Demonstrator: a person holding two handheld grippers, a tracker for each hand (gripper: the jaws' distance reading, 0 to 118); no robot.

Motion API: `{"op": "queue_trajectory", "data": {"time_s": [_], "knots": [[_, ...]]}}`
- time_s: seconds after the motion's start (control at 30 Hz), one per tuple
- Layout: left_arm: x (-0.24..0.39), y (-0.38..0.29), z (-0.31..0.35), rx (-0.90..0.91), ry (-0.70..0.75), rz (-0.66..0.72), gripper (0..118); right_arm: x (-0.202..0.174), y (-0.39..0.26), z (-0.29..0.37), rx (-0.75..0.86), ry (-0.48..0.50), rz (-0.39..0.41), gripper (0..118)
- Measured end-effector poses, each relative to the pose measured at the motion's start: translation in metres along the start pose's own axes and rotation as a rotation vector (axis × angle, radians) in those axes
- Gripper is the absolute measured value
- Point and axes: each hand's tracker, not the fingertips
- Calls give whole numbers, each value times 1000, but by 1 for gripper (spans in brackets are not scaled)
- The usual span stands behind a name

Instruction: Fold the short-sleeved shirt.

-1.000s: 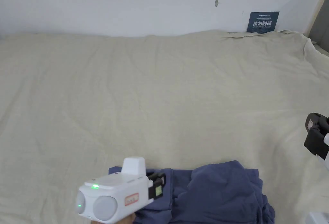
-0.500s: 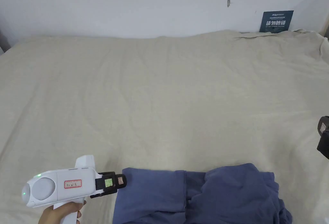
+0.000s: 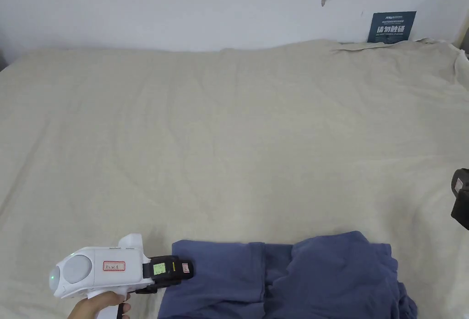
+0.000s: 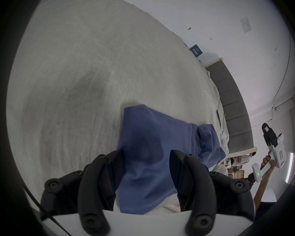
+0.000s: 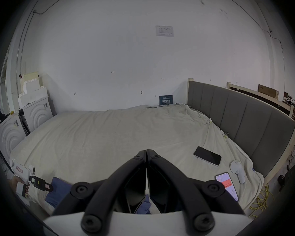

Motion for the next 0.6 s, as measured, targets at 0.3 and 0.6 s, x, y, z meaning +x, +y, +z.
{"op": "queue_trajectory", "data": {"time_s": [0.3,0.6], "knots": [[-17,3,12,4,-7,-31,63,7,-5,-1,-10,-11,0,0],[-21,2,16,16,8,10,103,9,-6,-2,-13,-16,-3,0]]}}
